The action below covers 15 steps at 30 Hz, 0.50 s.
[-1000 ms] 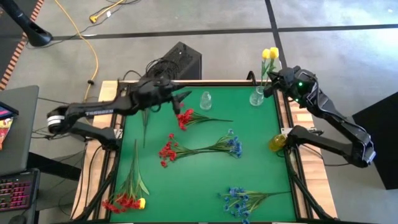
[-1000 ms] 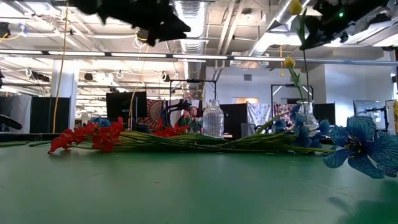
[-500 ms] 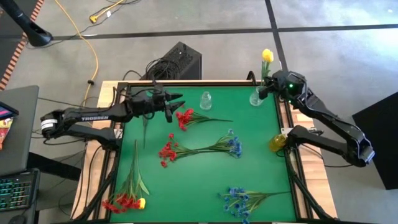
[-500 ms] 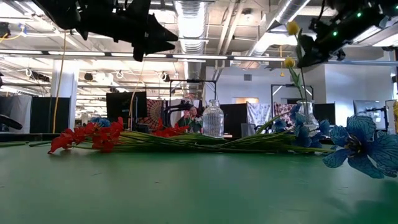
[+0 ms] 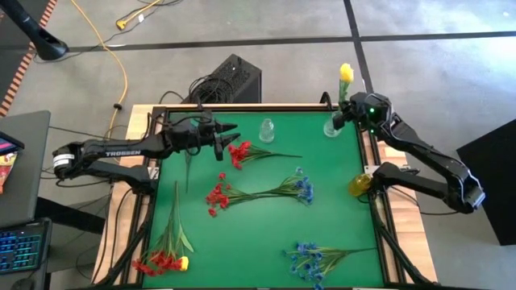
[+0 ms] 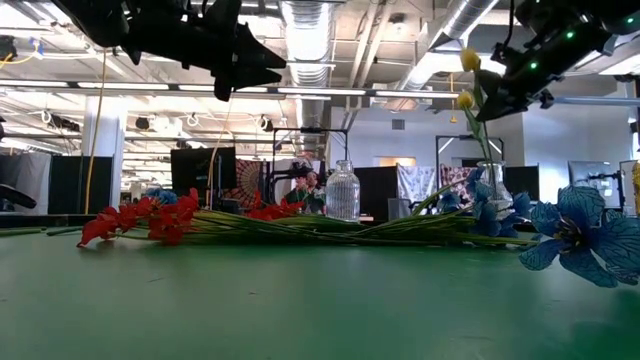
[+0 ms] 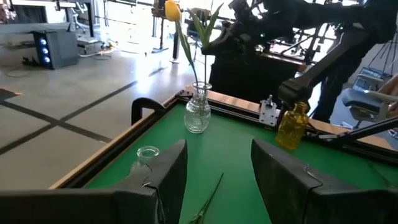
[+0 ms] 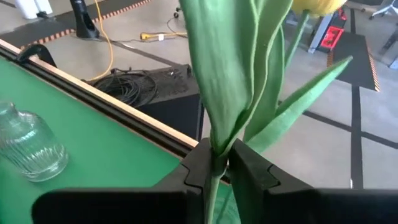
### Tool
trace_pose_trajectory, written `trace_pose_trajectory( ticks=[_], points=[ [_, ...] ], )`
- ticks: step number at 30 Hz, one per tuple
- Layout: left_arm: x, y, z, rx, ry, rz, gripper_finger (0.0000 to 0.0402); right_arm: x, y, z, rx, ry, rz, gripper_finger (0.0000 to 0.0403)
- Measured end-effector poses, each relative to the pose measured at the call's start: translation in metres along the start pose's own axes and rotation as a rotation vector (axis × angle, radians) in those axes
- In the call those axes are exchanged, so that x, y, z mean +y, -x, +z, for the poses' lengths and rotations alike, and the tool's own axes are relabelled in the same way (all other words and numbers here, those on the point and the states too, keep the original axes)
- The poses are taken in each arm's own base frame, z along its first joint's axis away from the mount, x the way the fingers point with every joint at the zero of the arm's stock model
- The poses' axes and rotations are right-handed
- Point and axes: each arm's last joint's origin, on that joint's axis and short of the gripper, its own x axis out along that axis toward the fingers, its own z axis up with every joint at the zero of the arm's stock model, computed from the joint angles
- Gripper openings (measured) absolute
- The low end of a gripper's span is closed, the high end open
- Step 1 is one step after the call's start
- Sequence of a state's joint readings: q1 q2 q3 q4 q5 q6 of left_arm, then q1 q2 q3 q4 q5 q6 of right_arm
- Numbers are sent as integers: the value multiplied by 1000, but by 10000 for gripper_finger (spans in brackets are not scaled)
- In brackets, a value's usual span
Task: Sort flowers into vase by color
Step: Put the right yellow flower into the right white transparent vase, then put the yellow flower into the right white transparent vase
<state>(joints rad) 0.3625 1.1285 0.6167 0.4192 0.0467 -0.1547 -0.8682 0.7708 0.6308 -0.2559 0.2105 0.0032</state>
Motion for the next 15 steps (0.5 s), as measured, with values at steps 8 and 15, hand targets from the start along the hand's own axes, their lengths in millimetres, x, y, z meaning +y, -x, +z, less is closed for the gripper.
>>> trace_pose_trajectory(
  ticks=[8,15],
  points=[
    [-2,0,-1,4,4,-10,167,-1,1,-10,103,20,-6,154],
    [-3,0,-1,10,14,-39,167,-3,7,-8,193,41,-6,225]
  ],
)
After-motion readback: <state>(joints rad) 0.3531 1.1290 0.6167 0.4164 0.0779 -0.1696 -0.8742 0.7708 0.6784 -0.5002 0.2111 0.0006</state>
